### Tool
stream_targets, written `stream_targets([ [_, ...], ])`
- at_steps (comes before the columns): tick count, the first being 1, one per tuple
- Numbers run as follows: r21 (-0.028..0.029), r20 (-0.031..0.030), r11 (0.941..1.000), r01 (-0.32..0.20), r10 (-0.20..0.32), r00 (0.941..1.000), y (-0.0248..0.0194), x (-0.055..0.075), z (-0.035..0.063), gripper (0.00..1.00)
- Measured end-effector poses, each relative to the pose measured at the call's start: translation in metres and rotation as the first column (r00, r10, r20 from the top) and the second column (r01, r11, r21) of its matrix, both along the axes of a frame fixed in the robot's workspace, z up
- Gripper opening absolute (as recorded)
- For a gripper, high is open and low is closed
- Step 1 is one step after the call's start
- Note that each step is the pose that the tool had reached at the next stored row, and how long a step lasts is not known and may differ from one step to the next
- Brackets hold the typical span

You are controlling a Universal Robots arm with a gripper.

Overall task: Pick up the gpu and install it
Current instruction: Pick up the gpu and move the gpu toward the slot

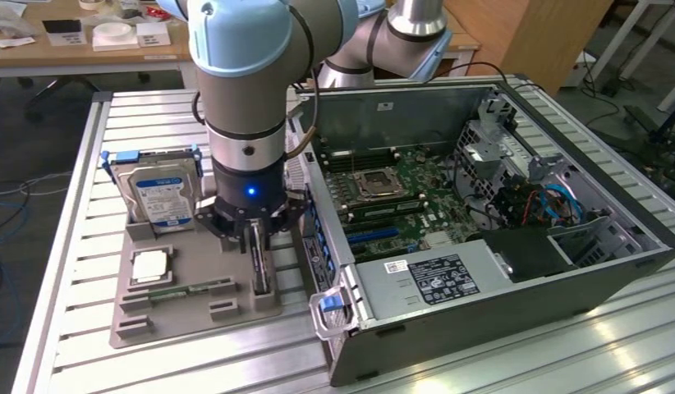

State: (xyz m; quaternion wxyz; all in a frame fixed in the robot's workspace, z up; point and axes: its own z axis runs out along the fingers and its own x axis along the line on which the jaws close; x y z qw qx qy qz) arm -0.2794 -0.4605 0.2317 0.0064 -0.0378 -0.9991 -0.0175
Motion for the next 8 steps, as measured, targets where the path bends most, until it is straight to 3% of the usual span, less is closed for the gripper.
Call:
stream_targets([
  [1,0.0,0.0,1.0,0.0,0.0,1.0,0.0,0.0,0.0,0.4],
  [2,0.0,0.0,1.0,0.0,0.0,1.0,0.0,0.0,0.0,0.33],
  [8,0.0,0.0,1.0,0.0,0.0,1.0,0.0,0.0,0.0,0.33],
])
